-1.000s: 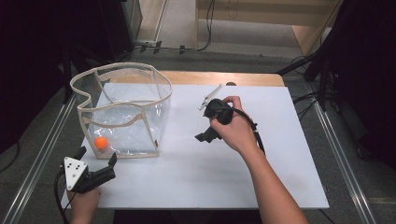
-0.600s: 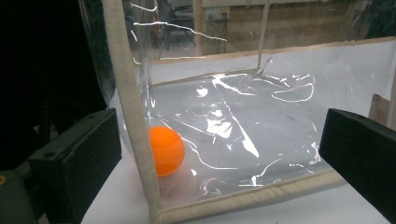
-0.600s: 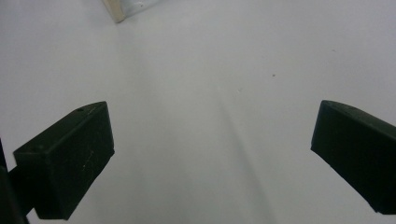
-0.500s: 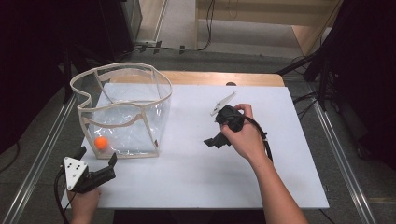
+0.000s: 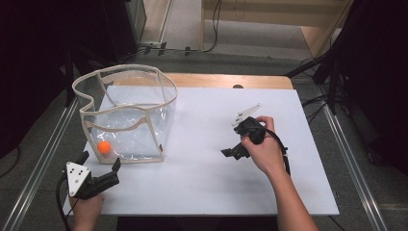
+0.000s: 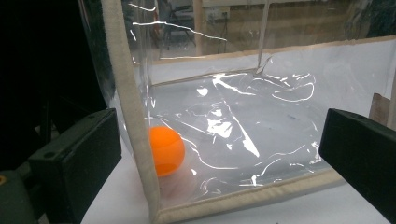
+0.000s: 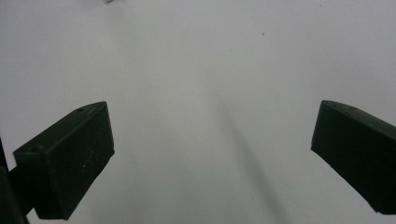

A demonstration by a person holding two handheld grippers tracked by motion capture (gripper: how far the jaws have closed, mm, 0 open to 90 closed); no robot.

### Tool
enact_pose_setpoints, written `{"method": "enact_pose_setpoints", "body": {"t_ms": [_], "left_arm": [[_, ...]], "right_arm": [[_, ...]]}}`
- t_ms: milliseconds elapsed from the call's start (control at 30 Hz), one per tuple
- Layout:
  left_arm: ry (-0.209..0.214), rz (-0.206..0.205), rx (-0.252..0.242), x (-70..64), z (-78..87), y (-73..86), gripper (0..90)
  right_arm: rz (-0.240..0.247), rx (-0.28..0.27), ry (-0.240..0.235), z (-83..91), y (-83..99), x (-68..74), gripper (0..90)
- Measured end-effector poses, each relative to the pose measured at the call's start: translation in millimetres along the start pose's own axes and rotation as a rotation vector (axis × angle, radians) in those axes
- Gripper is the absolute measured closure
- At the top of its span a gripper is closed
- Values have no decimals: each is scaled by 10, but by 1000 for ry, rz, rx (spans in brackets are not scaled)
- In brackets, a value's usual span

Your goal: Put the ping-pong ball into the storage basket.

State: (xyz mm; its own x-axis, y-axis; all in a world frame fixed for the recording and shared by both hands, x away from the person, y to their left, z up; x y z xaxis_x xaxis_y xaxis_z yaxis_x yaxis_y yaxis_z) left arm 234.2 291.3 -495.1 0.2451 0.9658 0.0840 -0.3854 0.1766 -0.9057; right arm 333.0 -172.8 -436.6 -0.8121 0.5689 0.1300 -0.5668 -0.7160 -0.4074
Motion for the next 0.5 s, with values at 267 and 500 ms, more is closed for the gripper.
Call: {"method": "enact_pose_setpoints", "body": {"t_ms": [267,500], "left_arm": [[-3,-3,2,-3,-2,0,0],[-2,-5,2,-4,0,1,0]], "right_arm": [[-28,-39,12,37,232,-24,0],[-45,-72,19,63,392,-49,0]]}}
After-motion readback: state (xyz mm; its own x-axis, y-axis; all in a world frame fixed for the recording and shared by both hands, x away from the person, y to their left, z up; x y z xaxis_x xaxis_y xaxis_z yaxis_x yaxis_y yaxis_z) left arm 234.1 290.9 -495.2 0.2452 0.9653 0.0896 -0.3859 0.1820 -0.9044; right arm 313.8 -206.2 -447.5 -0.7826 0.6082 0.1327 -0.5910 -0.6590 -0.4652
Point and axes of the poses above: each handheld gripper's, and its own axes: z roughly backward along the jaws, y roughly out of its underside, x roughly to its left, the point moved 1 cm from there along -z, roughly forward along the jaws, and after that the axes turned 11 degrees about x, right-handed, at the moved point
